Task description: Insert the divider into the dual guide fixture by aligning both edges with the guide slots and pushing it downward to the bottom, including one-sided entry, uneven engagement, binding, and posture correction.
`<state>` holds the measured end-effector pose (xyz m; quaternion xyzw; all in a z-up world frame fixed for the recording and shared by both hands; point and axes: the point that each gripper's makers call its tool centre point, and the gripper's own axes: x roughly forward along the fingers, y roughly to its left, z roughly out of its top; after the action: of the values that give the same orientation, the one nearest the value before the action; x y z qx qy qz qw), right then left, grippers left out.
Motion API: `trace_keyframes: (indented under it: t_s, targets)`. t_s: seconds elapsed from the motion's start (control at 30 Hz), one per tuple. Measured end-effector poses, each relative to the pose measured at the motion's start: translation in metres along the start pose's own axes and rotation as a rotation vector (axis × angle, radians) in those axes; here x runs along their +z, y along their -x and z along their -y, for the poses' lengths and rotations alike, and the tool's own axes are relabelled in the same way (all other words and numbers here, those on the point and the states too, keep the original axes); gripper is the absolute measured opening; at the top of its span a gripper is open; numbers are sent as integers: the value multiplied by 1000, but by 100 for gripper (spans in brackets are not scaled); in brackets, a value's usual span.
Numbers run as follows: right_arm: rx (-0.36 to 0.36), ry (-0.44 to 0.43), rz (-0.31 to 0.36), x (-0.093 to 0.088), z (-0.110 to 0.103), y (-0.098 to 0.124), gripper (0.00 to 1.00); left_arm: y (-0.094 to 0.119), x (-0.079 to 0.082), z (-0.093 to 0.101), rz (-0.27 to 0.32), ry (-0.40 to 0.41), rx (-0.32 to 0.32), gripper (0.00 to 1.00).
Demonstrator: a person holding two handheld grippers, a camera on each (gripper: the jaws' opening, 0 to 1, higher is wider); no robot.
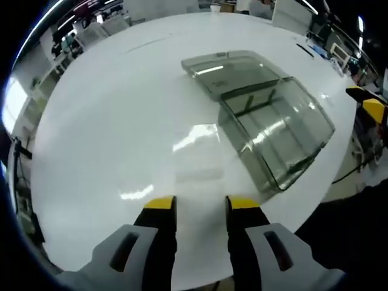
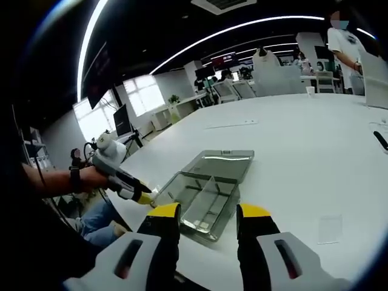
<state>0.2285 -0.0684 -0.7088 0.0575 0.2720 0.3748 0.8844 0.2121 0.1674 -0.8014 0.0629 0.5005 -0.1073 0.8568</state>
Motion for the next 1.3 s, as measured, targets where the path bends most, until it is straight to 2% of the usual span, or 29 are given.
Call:
trace_keyframes:
  t_s: [0.47, 0.53, 0.87, 0.93, 1.03, 1.3]
  targets:
    - [52, 22, 11, 3, -25, -6, 33, 24, 6, 6, 122, 122, -50, 29]
    - [61, 24, 9, 2, -27, -9, 33, 27, 11, 7, 164, 140, -64, 29]
    - [110, 35, 13, 8, -44, -16, 31, 41, 14, 18, 230, 235, -137, 29]
    - [113, 34, 18, 10, -45, -17, 31, 40, 12, 20, 221, 250, -152, 29]
    - [117, 36, 22, 11, -46, -18, 31, 44, 16, 24, 245, 281, -182, 29]
    - [147, 29, 35, 17, -55, -21, 28, 56, 31, 37, 308, 303, -233, 29]
